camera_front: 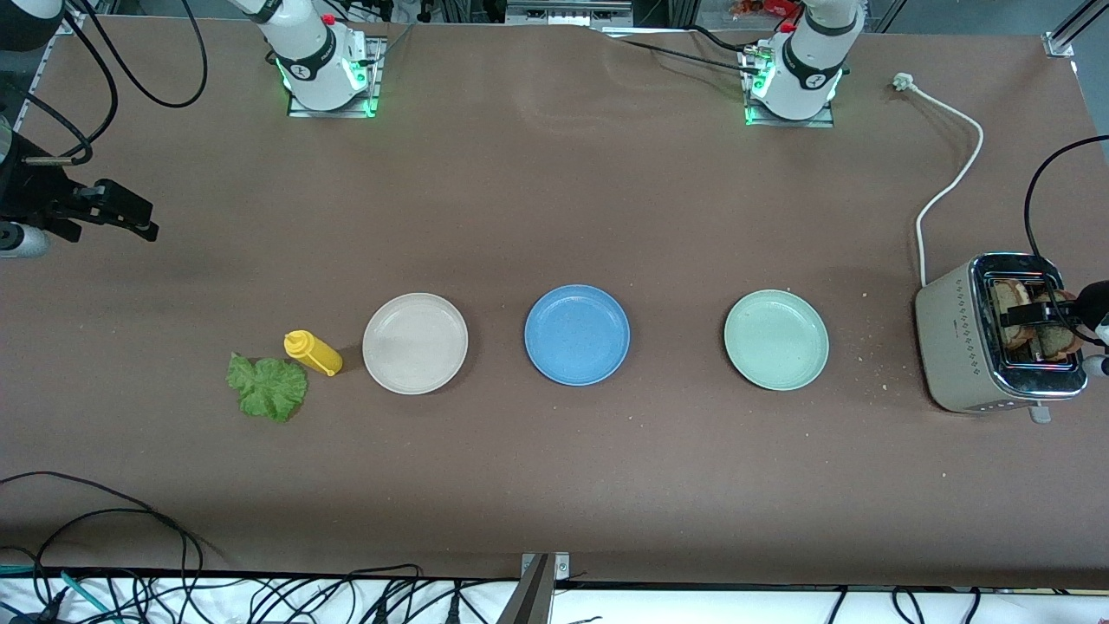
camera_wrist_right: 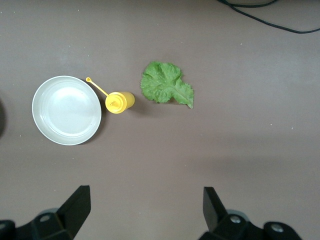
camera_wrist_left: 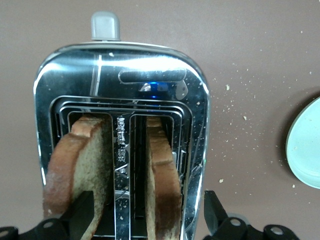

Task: Make sandwich in blue plate with both arms
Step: 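Grasp one bread slice with the left gripper and lift it out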

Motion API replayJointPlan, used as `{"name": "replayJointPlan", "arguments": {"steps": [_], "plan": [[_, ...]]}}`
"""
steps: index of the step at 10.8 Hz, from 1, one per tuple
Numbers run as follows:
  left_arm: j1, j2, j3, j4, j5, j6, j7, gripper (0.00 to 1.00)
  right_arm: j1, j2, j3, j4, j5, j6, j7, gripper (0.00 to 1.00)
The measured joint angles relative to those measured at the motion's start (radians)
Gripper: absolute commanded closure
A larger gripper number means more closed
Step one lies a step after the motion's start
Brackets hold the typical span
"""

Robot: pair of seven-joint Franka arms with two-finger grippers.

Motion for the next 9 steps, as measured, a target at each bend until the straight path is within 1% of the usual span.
{"name": "replayJointPlan", "arguments": {"steps": [1, 3, 4, 5, 9], "plan": [[0.007, 0.001, 0.000, -0.003, 0.000, -0.009, 0.000, 0.41, 0.000, 0.000, 0.000, 0.000, 0.000, 0.000, 0.000, 0.00], [0.014, 0.001, 0.000, -0.013, 0.000, -0.029, 0.000, 0.80, 0.000, 0.000, 0.000, 0.000, 0.000, 0.000, 0.000, 0.00], [0.014, 0.001, -0.001, -0.014, 0.000, -0.044, 0.000, 0.93, 0.000, 0.000, 0.000, 0.000, 0.000, 0.000, 0.000, 0.00], [0.013, 0.000, -0.004, -0.014, 0.000, -0.052, 0.000, 1.00, 0.000, 0.000, 0.000, 0.000, 0.000, 0.000, 0.000, 0.00], [0.013, 0.000, -0.008, -0.014, 0.000, -0.054, 0.000, 1.00, -0.004, 0.000, -0.004, 0.000, 0.000, 0.000, 0.000, 0.00]]}}
